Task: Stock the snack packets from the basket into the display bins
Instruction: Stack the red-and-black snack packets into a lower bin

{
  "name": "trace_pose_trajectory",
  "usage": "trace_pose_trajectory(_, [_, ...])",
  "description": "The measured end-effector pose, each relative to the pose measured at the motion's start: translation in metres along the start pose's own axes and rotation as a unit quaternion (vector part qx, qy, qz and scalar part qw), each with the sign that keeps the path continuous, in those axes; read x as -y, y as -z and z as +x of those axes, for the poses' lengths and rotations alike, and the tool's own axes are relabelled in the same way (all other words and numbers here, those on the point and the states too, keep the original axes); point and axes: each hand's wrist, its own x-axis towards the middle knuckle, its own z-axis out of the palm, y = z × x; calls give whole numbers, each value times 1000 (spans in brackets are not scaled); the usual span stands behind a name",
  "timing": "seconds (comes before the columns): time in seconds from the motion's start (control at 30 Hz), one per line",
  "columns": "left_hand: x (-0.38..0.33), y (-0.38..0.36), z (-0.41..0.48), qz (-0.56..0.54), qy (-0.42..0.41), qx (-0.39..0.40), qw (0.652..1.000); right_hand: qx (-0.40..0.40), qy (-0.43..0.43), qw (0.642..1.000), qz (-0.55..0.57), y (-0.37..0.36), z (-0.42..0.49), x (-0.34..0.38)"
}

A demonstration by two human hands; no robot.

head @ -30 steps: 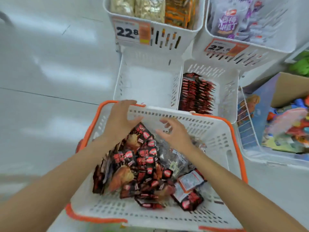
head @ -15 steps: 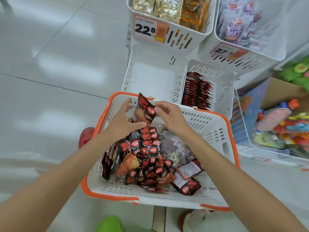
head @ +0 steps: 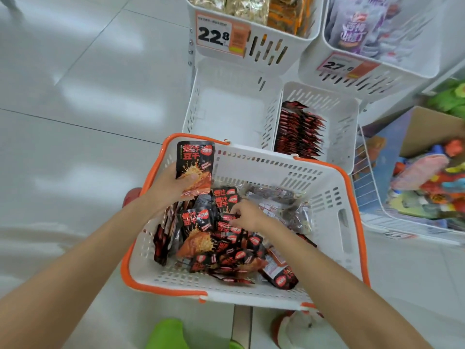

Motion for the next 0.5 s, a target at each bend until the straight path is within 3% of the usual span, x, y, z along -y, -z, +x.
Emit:
trace_pose_trajectory(0.1, [0,-5,0,-3,23,-1,1000,3,40,997,62,21,-17,-13])
trace_pose_trajectory(0.3, [-13,-36,3,7,17,1,1000,-185,96,963,168,117,-65,-14])
trace_pose_trajectory(0.4, [-26,-58,4,15,27,58,998,-217,141,950,173,140,-77,-5])
trace_pose_trajectory(0.5, [-34,-83,6,-9,43,133,990,-250,164,921,250,142,-85,5])
